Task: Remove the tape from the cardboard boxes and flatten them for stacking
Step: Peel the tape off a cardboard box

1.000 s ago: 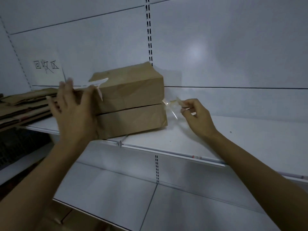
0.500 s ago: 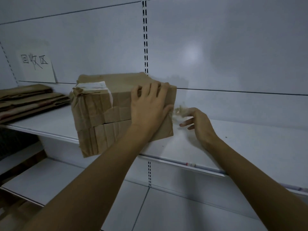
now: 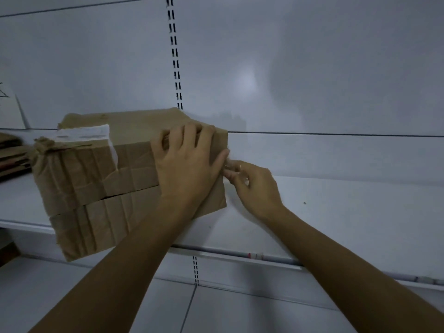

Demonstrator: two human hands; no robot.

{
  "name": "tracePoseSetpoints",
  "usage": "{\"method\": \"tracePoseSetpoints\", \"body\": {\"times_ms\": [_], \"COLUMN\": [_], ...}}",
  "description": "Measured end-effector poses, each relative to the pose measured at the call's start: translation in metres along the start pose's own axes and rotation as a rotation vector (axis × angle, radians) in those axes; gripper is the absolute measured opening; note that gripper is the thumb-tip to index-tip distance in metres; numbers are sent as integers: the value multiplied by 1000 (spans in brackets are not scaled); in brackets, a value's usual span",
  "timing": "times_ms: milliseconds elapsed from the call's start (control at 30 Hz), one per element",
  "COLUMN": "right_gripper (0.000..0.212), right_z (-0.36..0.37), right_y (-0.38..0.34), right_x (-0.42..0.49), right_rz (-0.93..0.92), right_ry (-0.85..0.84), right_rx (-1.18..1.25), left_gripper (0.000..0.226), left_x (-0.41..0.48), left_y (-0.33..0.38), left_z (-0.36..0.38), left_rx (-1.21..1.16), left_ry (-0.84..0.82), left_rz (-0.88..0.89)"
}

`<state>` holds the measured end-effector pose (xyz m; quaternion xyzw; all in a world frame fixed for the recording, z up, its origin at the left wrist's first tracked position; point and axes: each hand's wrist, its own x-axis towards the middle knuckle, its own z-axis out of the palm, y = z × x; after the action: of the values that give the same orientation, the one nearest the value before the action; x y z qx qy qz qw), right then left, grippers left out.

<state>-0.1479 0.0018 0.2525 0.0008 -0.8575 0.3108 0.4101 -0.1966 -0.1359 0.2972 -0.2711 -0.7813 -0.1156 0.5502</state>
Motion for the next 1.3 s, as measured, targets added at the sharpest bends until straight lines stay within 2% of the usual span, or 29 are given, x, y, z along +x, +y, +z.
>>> {"method": "tracePoseSetpoints", "body": {"times_ms": [67, 167, 300, 433, 533, 633, 700, 867, 933, 1000, 1100, 1167, 1200, 1267, 1300], "right_gripper": [30, 31, 28, 31, 42, 38, 35, 35, 33, 42, 45, 37, 36, 40, 41], "right_z": [-3, -1, -6, -5, -6, -13, -19, -11, -9, -15, -33, -42, -48, -59, -64], "right_y": [3, 9, 21, 27, 39, 53, 58, 49, 48, 41, 19, -5, -20, -52, -69], "right_x": [1, -2, -1, 1, 9, 15, 17, 15, 17, 20, 17, 2, -9, -44, -67], "right_rz": [97, 92, 197, 247, 434, 714, 778, 582, 535, 586, 719, 740, 690, 450, 309], "right_ry": [8, 26, 67, 96, 234, 531, 643, 375, 292, 277, 219, 126, 100, 77, 58], "right_rx": [58, 16, 33, -26, -24, 279, 391, 199, 168, 279, 512, 619, 607, 432, 343], "left_gripper": [49, 61, 66, 65, 60, 57, 55, 56, 64, 75, 73, 70, 69, 70, 78], "left_x": [1, -4, -9, -14, -23, -28, -31, -33, -40, -57, -104, -139, -149, -159, -157], "left_y": [-3, -20, -67, -85, -87, -94, -97, -91, -87, -74, -41, -18, -7, 17, 30], "left_z": [-4, -15, -32, -38, -34, -31, -30, -25, -22, -22, -34, -46, -53, -76, -88], "left_rx": [-31, -88, -295, -412, -530, -601, -613, -583, -527, -498, -469, -592, -694, -988, -1176], "left_ry": [-10, -9, 33, 8, 38, 75, 87, 55, 16, -93, -318, -329, -314, -333, -379], "left_rz": [7, 44, 87, 36, 15, -36, -53, -122, -147, -216, -258, -167, -115, -115, -184]}}
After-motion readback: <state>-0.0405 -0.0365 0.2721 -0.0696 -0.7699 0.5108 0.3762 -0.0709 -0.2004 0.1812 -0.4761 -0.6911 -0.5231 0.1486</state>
